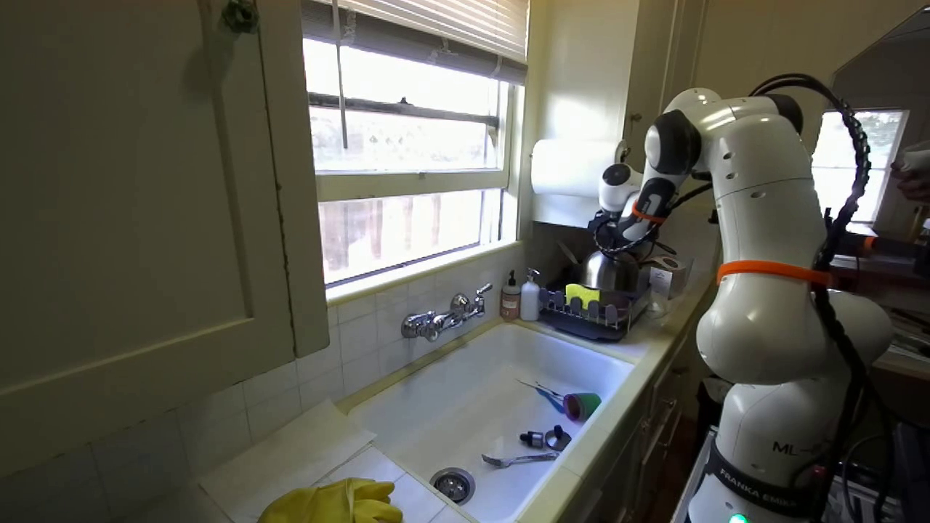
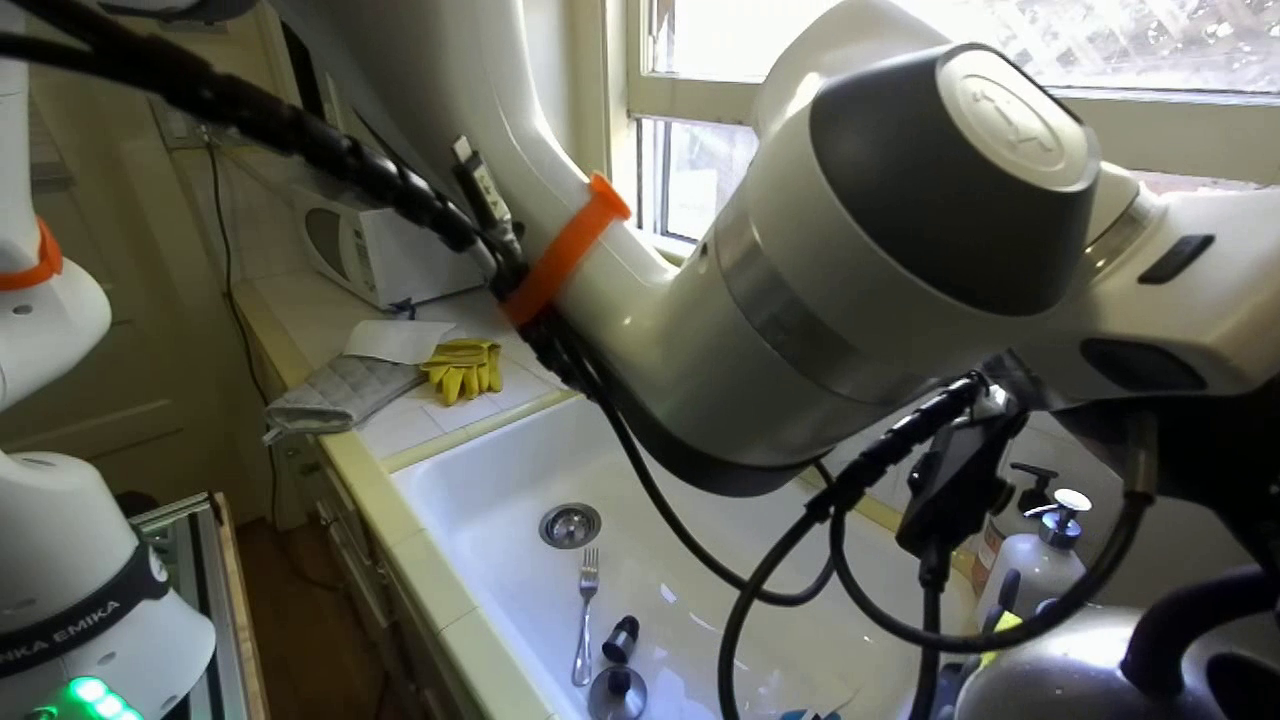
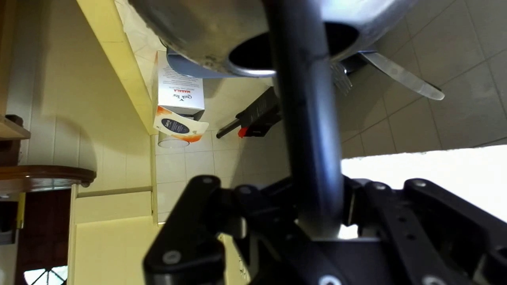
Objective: Remove the lid from the silver kettle then place the kettle on the dishrack.
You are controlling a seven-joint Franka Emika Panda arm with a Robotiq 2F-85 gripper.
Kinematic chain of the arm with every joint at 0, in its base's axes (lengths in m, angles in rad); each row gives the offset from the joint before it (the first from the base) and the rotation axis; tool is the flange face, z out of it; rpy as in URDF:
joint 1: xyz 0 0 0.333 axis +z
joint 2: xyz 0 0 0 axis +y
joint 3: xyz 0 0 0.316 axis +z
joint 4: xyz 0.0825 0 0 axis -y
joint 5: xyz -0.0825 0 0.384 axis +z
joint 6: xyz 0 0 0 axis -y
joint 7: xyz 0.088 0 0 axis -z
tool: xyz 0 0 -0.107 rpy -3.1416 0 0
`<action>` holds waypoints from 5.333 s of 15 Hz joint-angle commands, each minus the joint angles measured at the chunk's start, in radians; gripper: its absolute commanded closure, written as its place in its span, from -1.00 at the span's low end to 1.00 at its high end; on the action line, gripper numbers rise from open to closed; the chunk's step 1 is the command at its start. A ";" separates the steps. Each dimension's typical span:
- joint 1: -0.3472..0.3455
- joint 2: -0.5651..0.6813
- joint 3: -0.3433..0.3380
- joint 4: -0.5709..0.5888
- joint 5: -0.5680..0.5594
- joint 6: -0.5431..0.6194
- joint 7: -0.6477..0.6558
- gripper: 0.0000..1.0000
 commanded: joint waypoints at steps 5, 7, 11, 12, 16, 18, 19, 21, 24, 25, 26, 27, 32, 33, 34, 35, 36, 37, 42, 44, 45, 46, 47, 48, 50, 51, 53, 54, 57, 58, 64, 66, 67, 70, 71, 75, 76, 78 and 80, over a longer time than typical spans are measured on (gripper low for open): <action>0.011 0.092 -0.006 0.081 -0.014 -0.002 0.015 1.00; 0.012 0.115 -0.006 0.092 -0.016 -0.001 0.016 1.00; 0.020 0.141 -0.011 0.110 -0.022 -0.007 0.015 1.00; 0.020 0.143 -0.006 0.106 -0.019 -0.013 0.002 1.00; 0.021 0.146 0.011 0.090 -0.005 -0.060 -0.059 1.00; 0.016 0.144 0.023 0.081 0.002 -0.068 -0.089 1.00; 0.018 0.142 0.024 0.080 0.003 -0.082 -0.099 1.00; 0.017 0.139 0.028 0.078 0.010 -0.111 -0.115 1.00; 0.022 0.139 0.026 0.078 0.029 -0.191 -0.112 1.00; 0.020 0.138 0.030 0.075 0.040 -0.218 -0.111 1.00; 0.015 0.139 0.037 0.074 0.055 -0.238 -0.116 1.00; 0.015 0.140 0.039 0.075 0.063 -0.258 -0.117 1.00; 0.022 0.150 0.039 0.093 0.055 -0.281 -0.090 1.00; 0.023 0.148 0.041 0.091 0.063 -0.290 -0.080 1.00; 0.022 0.148 0.043 0.091 0.075 -0.301 -0.072 1.00; 0.013 0.147 0.058 0.084 0.116 -0.323 -0.079 1.00; 0.041 0.157 0.027 0.086 0.176 -0.338 -0.105 1.00; 0.044 0.156 0.030 0.082 0.211 -0.353 -0.118 1.00; 0.095 0.175 -0.020 0.100 0.262 -0.318 -0.119 1.00; 0.125 0.178 -0.046 0.102 0.229 -0.282 -0.099 1.00; 0.106 0.170 -0.017 0.097 0.191 -0.264 -0.085 1.00; 0.115 0.174 -0.025 0.099 0.174 -0.242 -0.080 1.00; 0.114 0.174 -0.023 0.096 0.157 -0.200 -0.088 1.00; 0.121 0.176 -0.032 0.099 0.129 -0.166 -0.083 1.00; 0.124 0.186 -0.037 0.109 0.090 -0.119 -0.084 1.00; 0.123 0.191 -0.038 0.111 0.076 -0.099 -0.078 1.00; 0.125 0.199 -0.039 0.114 0.054 -0.081 -0.080 1.00; 0.129 0.202 -0.043 0.114 0.046 -0.081 -0.077 1.00; 0.136 0.197 -0.041 0.099 0.030 -0.100 -0.090 1.00; 0.138 0.193 -0.040 0.092 0.027 -0.102 -0.096 1.00; 0.147 0.170 -0.032 0.058 0.024 -0.097 -0.111 1.00; 0.151 0.164 -0.032 0.049 0.016 -0.090 -0.114 0.47; 0.156 0.164 -0.035 0.048 0.010 -0.092 -0.111 0.37; 0.164 0.159 -0.040 0.041 -0.005 -0.092 -0.106 -0.12; 0.165 0.158 -0.040 0.039 -0.008 -0.092 -0.107 -0.25; 0.171 0.155 -0.043 0.036 -0.024 -0.091 -0.106 -0.86; 0.174 0.153 -0.045 0.036 -0.029 -0.091 -0.104 -0.97; 0.175 0.151 -0.044 0.035 -0.036 -0.089 -0.105 -1.00; 0.177 0.145 -0.047 0.032 -0.054 -0.072 -0.098 -1.00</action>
